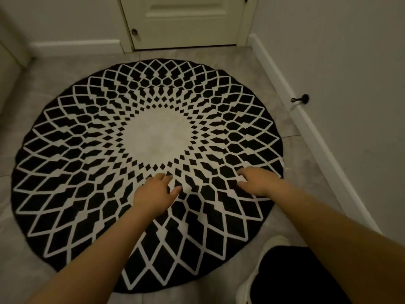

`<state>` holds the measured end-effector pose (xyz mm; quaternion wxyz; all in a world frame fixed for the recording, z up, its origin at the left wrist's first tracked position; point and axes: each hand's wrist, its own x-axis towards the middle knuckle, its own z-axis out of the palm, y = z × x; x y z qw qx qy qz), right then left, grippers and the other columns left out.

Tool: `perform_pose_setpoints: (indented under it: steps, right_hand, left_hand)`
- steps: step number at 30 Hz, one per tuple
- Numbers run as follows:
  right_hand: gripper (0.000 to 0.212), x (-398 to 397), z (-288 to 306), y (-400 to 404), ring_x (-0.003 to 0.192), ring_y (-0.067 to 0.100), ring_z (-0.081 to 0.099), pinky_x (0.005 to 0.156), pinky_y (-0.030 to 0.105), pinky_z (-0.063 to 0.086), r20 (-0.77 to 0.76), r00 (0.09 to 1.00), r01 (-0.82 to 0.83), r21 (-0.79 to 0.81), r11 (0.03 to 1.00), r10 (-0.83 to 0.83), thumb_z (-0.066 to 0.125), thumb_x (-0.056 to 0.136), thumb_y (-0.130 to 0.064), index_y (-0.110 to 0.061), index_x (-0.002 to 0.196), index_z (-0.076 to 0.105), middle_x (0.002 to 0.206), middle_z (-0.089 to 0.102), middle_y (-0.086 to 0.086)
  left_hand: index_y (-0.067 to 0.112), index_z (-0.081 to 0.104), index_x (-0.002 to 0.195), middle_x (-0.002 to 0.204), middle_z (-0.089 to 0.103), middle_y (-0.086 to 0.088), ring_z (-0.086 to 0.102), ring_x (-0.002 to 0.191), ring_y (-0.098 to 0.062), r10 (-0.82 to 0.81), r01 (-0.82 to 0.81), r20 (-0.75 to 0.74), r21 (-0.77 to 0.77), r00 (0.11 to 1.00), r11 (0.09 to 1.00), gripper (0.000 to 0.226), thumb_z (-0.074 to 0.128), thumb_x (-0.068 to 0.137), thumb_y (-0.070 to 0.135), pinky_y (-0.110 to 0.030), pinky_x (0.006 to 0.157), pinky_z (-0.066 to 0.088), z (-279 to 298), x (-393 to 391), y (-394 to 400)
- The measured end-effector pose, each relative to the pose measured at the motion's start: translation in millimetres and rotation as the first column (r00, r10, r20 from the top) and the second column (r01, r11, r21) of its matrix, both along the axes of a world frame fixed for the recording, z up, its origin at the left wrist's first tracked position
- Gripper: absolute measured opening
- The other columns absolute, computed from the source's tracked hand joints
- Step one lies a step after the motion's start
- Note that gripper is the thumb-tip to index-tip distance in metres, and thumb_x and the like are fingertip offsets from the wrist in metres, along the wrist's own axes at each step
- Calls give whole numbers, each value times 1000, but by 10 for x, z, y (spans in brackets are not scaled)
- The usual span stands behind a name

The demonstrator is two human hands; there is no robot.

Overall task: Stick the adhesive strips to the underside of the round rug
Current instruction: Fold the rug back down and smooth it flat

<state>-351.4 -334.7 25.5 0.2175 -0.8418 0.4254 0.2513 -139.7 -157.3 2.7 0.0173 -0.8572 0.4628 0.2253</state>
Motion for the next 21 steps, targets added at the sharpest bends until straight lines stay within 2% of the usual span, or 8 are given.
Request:
perform_pose_setpoints:
  steps: [5, 10, 12, 15, 19, 21]
  right_hand:
    - [41, -442, 514, -752, 118, 23, 50, 101, 35, 41, -171, 985, 8, -15, 1000, -11, 49, 95, -36, -17, 130, 52, 132, 53, 8]
    - [42, -862, 680, -1610, 119, 26, 51, 101, 36, 40, -232, 969, 35, -188, 982, -79, 46, 95, -40, -17, 130, 52, 133, 53, 8]
    - [41, -964, 482, -1781, 117, 27, 51, 98, 36, 42, -157, 979, 98, -210, 973, -132, 46, 95, -40, -18, 128, 53, 132, 54, 9]
    - [35, -1113, -139, -1839, 113, 25, 53, 94, 33, 40, -27, 976, 211, -127, 969, -216, 45, 97, -32, -13, 124, 57, 127, 56, 11]
    - [33, -1194, -1088, -1815, 106, 22, 54, 85, 28, 40, -2, 965, 262, -37, 964, -262, 46, 97, -31, -14, 124, 55, 124, 56, 9]
    - [40, -1245, -1464, -1824, 110, 24, 52, 89, 32, 43, 3, 949, 316, -29, 948, -316, 47, 96, -33, -15, 132, 49, 130, 49, 11]
  left_hand:
    - [26, 40, 140, 147, 39, -2, 43, 129, -21, 39, -40, -13, -55, 999, 998, 61, 31, 92, 62, -42, 98, 46, 179, -159, -286]
    - [28, 42, 138, 140, 46, -1, 49, 121, -18, 80, -83, -50, -53, 996, 995, 60, 32, 91, 63, -40, 91, 50, -23, -277, -628]
    - [28, 43, 137, 141, 45, -1, 51, 120, -19, 94, -98, -97, -38, 991, 994, 60, 33, 90, 64, -41, 93, 49, -201, -312, -736]
    - [28, 43, 136, 141, 45, -2, 57, 109, -17, 85, -85, -155, 7, 984, 996, 61, 33, 89, 65, -39, 92, 49, -568, -387, -951]
    - [30, 48, 132, 134, 49, 2, 53, 112, -13, 13, -5, -203, 37, 979, 999, 53, 35, 91, 61, -34, 91, 49, -1027, -502, -1119]
    - [30, 47, 134, 136, 48, 3, 51, 117, -14, -35, 51, -194, 76, 980, 996, 55, 35, 91, 60, -36, 94, 48, -1247, -510, -1156]
